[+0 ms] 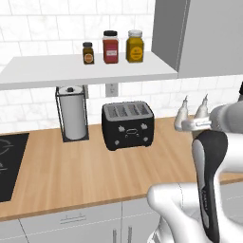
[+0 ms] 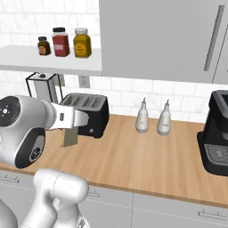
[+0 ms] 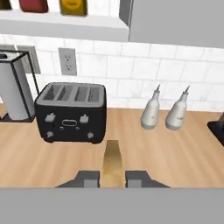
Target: Start the toaster. Once the lever pops up, take the bread to the plate on the dining counter.
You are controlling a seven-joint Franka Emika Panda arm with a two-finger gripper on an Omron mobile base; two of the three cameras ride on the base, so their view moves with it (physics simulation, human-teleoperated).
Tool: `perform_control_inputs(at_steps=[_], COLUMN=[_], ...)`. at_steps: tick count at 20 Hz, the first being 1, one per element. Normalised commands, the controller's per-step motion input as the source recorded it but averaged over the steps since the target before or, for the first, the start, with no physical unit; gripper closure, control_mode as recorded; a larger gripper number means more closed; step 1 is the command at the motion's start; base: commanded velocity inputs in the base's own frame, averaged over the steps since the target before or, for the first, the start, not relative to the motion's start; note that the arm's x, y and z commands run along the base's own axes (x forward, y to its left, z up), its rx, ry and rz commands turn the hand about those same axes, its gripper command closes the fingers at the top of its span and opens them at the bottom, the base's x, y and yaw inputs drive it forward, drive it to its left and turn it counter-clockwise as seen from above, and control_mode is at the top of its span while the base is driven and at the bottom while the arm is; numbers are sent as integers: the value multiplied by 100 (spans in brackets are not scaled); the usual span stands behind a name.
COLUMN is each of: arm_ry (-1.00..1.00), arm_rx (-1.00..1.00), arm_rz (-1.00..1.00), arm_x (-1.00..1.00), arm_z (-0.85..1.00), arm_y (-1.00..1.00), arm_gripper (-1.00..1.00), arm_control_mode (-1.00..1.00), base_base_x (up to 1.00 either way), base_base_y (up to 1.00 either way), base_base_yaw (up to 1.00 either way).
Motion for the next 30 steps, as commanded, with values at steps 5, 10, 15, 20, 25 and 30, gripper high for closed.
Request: perform_control_inputs(at_steps=[5, 10, 15, 20, 25, 30], arm_ry=[0, 0, 0, 0, 0, 0], arm_rx=[-10, 0, 0, 0, 0, 0], arm_rz=[-5, 0, 0, 0, 0, 0], arm_x=[-19, 0, 0, 0, 0, 0], arm_z=[-22, 0, 0, 0, 0, 0], arm_y=[12, 0, 0, 0, 0, 0], arm_gripper=[100, 100, 100, 100, 100, 100], arm_control_mode=[100, 100, 100, 100, 100, 100], base_base_x=[-7, -48, -51, -14, 0, 0], base_base_y=[1, -7, -33, -19, -15, -14], base_base_yaw=[-3, -39, -64, -84, -90, -91])
